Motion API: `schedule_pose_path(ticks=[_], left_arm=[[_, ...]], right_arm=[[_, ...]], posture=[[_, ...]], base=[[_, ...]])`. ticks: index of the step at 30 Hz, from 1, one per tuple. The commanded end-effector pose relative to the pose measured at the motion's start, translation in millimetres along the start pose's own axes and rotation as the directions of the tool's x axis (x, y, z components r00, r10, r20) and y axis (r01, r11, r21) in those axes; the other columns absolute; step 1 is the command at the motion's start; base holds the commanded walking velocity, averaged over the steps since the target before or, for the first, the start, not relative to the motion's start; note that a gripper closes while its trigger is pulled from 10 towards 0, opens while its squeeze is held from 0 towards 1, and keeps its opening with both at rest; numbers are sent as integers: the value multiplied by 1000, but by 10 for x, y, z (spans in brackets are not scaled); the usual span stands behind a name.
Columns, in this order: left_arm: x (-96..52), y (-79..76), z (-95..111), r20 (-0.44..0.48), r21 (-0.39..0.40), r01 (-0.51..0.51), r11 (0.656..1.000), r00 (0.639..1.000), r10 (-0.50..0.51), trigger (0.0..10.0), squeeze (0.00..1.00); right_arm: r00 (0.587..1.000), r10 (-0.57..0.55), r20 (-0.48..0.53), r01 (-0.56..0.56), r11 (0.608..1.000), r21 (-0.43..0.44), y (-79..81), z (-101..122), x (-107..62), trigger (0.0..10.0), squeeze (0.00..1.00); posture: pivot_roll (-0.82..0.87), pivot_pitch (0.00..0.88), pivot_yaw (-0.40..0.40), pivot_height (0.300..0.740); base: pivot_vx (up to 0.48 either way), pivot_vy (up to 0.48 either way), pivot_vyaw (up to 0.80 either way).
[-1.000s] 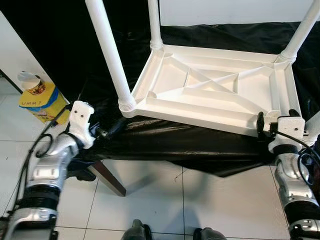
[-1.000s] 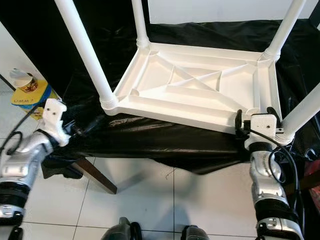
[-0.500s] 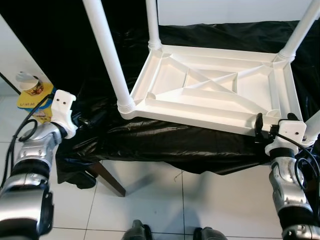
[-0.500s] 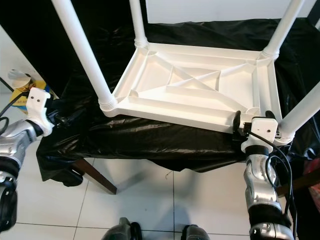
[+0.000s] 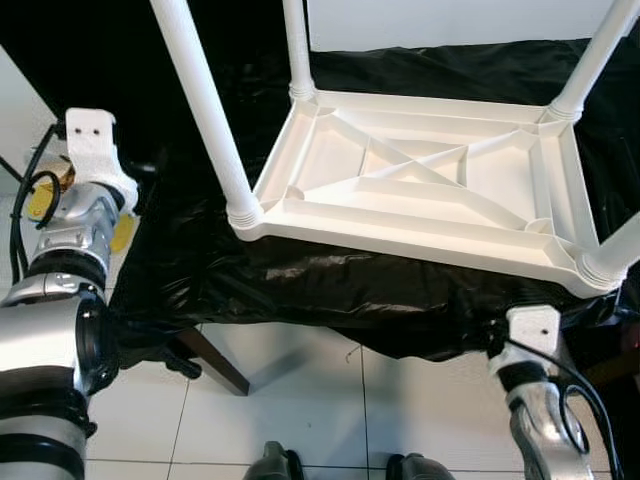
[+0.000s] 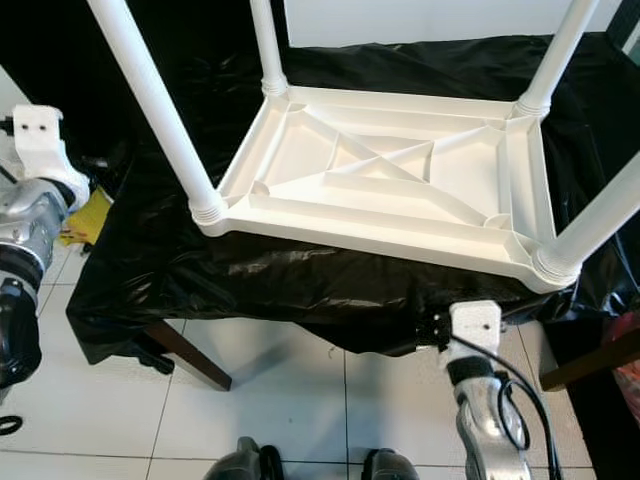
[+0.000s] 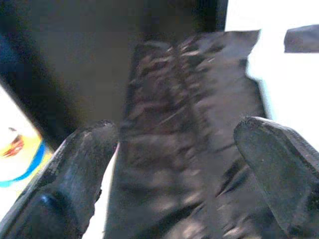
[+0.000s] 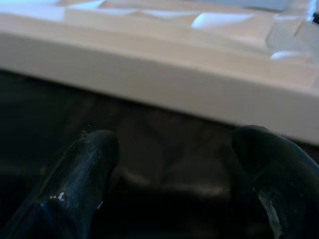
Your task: Building children table
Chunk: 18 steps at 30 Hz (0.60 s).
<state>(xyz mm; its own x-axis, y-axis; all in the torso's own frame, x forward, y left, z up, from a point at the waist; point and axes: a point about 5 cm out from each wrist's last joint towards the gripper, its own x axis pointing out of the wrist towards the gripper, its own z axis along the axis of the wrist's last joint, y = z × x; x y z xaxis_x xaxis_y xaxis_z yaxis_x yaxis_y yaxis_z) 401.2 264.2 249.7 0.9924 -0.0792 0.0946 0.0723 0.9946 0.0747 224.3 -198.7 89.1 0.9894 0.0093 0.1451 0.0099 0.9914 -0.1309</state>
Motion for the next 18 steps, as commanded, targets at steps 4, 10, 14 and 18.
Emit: schedule_pose_path(ticks=[4, 10, 14, 18], left_arm=[[62, -119, 33, 33, -92, 9, 996, 999, -6, 10000, 0], [155, -400, 108, 89, -155, 136, 978, 988, -124, 10000, 0], [185, -633, 111, 119, -184, 298, 937, 953, -279, 10000, 0], [161, -855, 46, 137, -236, 499, 834, 867, -479, 10000, 0]], right_arm=[[999, 14, -52, -13, 1000, 12, 61, -28, -93, 10000, 0], [997, 13, -79, -13, 1000, -4, 50, -17, -51, 10000, 0], [996, 24, -87, -26, 1000, -18, 32, 19, 14, 10000, 0], [995, 44, -91, -48, 998, -48, -34, 87, 117, 10000, 0]], posture=[[-135, 175, 72, 740], [-136, 183, 67, 740], [-151, 194, 55, 740], [-166, 214, 36, 740]], base=[[0, 0, 0], [0, 0, 0], [0, 0, 0], [0, 0, 0]])
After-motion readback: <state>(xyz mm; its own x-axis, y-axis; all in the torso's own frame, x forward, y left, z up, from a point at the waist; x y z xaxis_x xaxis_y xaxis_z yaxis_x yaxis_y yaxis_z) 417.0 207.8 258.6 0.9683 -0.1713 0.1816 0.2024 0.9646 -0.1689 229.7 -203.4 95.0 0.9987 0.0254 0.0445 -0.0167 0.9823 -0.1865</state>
